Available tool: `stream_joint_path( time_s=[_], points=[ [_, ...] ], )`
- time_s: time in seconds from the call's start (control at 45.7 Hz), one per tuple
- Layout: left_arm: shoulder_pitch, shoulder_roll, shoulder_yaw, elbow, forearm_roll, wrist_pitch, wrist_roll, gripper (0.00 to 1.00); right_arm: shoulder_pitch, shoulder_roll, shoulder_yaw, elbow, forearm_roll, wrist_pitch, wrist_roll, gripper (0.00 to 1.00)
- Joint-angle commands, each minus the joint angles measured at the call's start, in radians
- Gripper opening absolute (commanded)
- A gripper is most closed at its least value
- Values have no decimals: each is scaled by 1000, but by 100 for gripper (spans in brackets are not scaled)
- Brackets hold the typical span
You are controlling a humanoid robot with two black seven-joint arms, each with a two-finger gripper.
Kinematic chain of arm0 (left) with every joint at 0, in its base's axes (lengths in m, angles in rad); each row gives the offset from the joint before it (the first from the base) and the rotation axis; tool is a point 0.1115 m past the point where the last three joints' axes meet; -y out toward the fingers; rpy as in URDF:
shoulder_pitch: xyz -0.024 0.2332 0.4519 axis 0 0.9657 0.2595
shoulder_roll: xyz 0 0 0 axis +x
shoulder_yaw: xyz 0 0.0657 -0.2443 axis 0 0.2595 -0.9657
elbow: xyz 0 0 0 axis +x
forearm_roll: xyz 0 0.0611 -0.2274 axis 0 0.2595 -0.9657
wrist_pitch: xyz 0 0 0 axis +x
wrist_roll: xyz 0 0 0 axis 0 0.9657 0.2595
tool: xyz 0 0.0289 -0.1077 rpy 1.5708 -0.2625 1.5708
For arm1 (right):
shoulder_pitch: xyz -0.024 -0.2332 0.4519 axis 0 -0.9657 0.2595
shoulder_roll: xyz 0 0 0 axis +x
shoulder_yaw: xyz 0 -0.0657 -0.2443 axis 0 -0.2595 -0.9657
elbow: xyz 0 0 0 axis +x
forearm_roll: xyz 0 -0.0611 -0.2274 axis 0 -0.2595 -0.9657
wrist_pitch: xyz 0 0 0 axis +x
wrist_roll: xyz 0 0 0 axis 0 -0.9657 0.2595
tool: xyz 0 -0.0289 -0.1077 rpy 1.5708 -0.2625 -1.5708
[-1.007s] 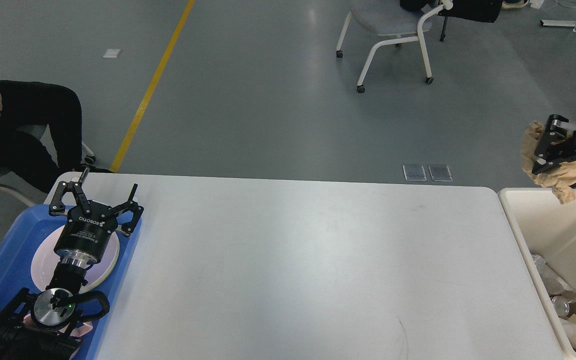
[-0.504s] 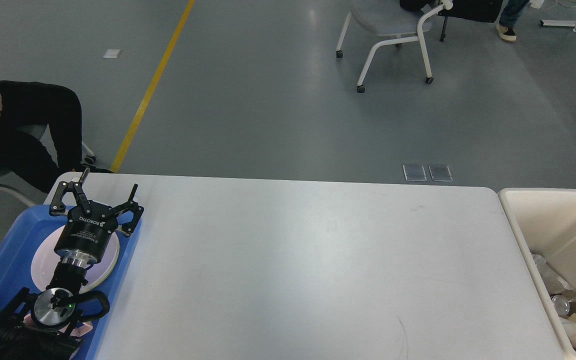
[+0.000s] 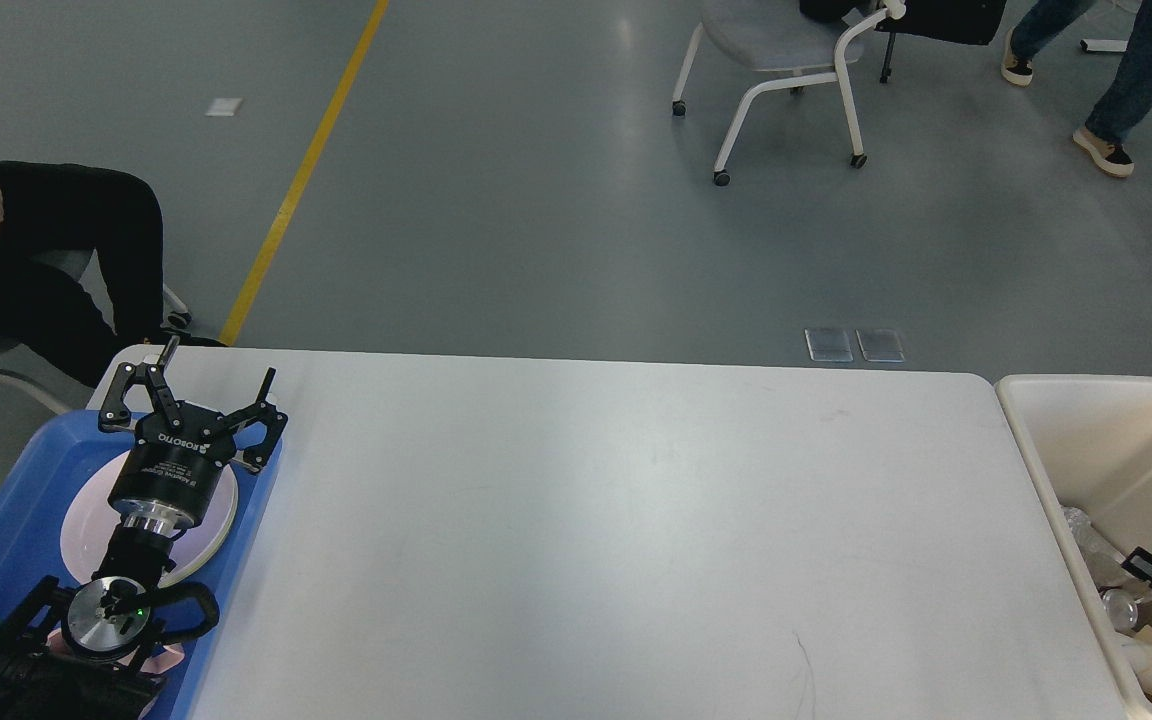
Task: Tidy desktop
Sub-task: 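Release the paper in the bin and raise the right gripper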
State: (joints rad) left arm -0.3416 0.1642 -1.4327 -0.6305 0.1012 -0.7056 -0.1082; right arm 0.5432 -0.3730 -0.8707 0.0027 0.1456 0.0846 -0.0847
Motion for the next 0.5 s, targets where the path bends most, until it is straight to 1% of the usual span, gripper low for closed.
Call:
stream_joint_path(
  time_s=[0.0, 0.175, 0.197, 0.285, 0.328, 0.35, 0.372, 0.482],
  points=[
    [0, 0, 0, 0, 0, 0, 1, 96, -22, 31, 4, -26, -1, -3, -1, 0],
    [0, 0, 0, 0, 0, 0, 1, 96, -26, 36, 13, -27, -1, -6, -1, 0],
    [0, 0, 0, 0, 0, 0, 1, 96, -26, 34, 13, -27, -1, -8, 0, 1],
    [0, 0, 0, 0, 0, 0, 1, 96, -26, 28, 12, -29, -1, -35, 0, 63],
    [0, 1, 0, 0, 0, 0, -1, 96, -26, 32, 12, -29, -1, -64, 2, 88],
    [1, 0, 0, 0, 0, 0, -1, 96, -26, 32, 12, -27, -1, -77, 2, 97],
    [1, 0, 0, 0, 0, 0, 1, 96, -26, 32, 10, -26, -1, -85, 2, 100],
    [1, 0, 0, 0, 0, 0, -1, 96, -26, 36, 12, -26, -1, -91, 2, 100]
  ],
)
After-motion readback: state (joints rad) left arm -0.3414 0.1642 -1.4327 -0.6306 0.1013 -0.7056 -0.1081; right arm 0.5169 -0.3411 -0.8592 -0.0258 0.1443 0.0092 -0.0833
